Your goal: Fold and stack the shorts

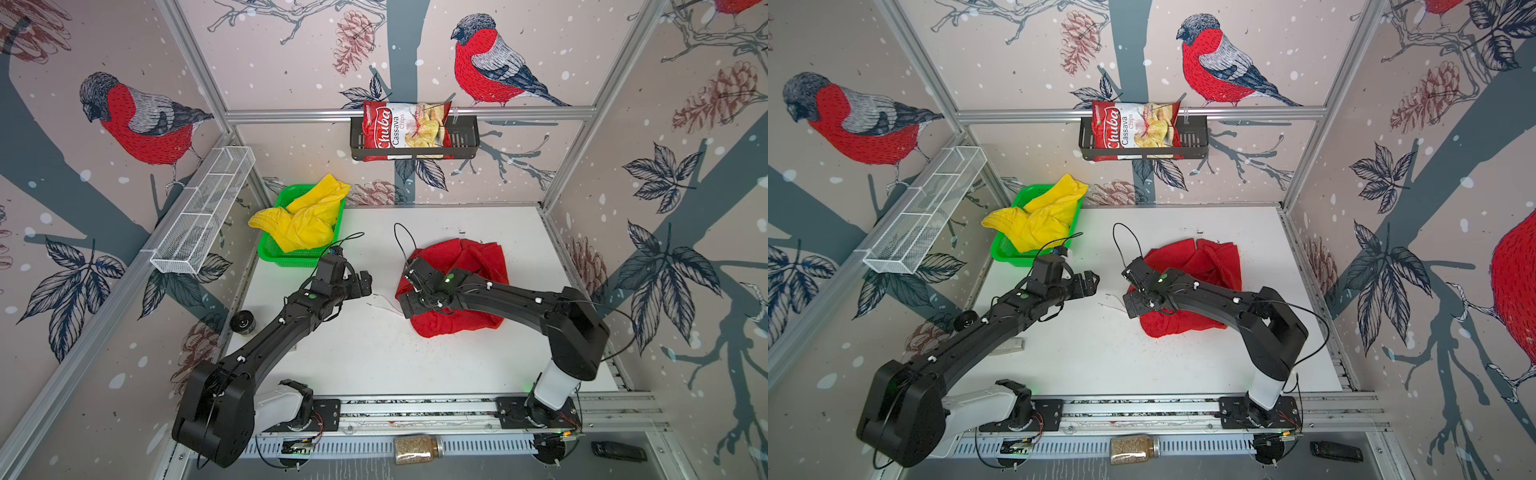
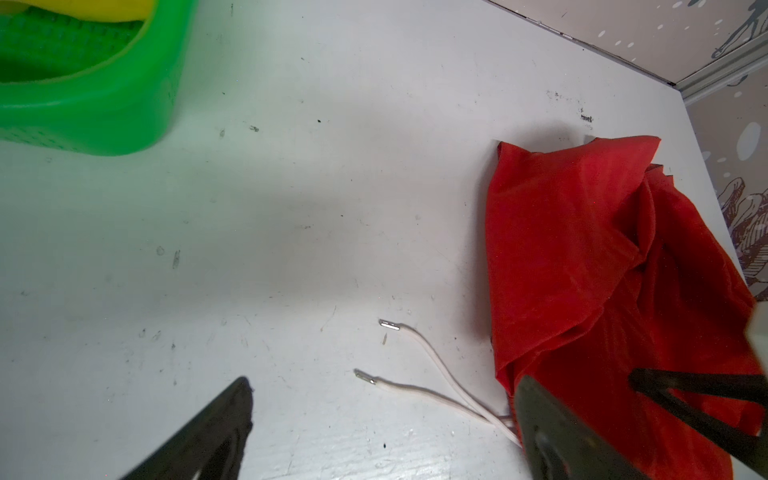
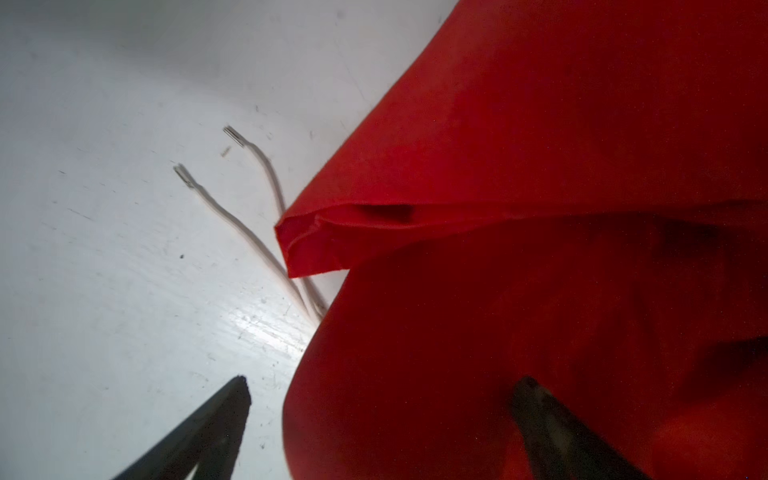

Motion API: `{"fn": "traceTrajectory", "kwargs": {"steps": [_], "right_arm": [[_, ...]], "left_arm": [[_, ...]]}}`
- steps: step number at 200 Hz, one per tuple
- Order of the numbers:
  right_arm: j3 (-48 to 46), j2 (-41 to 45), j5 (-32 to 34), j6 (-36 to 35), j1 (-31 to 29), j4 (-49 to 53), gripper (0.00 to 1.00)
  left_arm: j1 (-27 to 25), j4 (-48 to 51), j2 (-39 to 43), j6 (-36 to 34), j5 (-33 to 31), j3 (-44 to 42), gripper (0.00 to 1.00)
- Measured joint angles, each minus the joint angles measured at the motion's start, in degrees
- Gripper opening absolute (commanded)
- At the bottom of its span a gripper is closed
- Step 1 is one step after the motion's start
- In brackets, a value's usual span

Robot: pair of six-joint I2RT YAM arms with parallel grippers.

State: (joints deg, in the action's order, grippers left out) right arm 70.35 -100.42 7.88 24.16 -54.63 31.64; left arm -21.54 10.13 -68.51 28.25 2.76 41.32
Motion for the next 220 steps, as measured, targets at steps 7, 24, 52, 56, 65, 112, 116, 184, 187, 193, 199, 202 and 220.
{"fn": "traceTrajectory", "kwargs": {"steps": [7, 24, 52, 56, 65, 112, 116, 184, 187, 193, 199, 202, 220], "right_arm": [[-0.33, -1.09, 0.00, -0.07, -0.09, -0.02, 0.89], [-1.44, -2.89, 0.04, -0.11, -0.20, -0.24, 0.67], [-2.58, -2.91, -0.81, -0.70, -0.09, -0.81, 0.35], [-2.58, -2.56, -1.03, -0.98, -0.07, -1.03, 0.30], [-2.38, -1.16, -1.70, -1.77, 0.15, -1.25, 0.24], [6.19, 7.78, -9.31, -7.06, 3.28, -2.78, 0.08], [7.43, 8.33, -10.25, -7.96, 3.65, -2.78, 0.08], [14.14, 21.16, -36.54, -11.19, 14.82, -13.22, 0.14], [12.74, 21.88, -37.64, -10.27, 15.85, -14.56, 0.15], [9.81, 23.21, -39.76, -8.74, 17.84, -17.05, 0.18], [6.34, 24.30, -41.33, -7.15, 20.00, -19.34, 0.21], [4.83, 24.65, -41.86, -6.40, 21.00, -20.17, 0.23], [-4.59, 25.38, -44.06, -2.47, 26.84, -22.47, 0.52]], "left_arm": [[0.00, -0.15, 0.28, 0.04, -0.09, -0.24, 0.97], [0.00, -0.61, 0.92, 0.31, -0.35, -0.85, 0.97], [0.00, -0.59, 1.86, 1.11, -1.27, -1.86, 0.97], [0.00, -0.61, 2.01, 1.36, -1.29, -1.90, 0.97], [0.00, -0.66, 2.47, 1.33, -1.53, -1.97, 0.97], [1.01, 0.33, 4.70, 1.31, -7.23, 0.39, 0.97], [1.33, 0.50, 4.90, 1.31, -7.96, 0.87, 0.97], [11.54, 4.26, 12.13, 1.57, -14.56, 5.33, 0.97], [11.67, 4.28, 12.37, 1.33, -14.73, 5.46, 0.97], [11.74, 4.33, 12.61, 0.98, -14.95, 5.70, 0.97], [11.87, 4.33, 12.70, 0.22, -14.71, 5.90, 0.97], [11.91, 4.31, 12.70, 0.02, -14.40, 5.95, 0.97], [11.96, 4.44, 12.17, -1.46, -13.05, 5.70, 0.97]]}}
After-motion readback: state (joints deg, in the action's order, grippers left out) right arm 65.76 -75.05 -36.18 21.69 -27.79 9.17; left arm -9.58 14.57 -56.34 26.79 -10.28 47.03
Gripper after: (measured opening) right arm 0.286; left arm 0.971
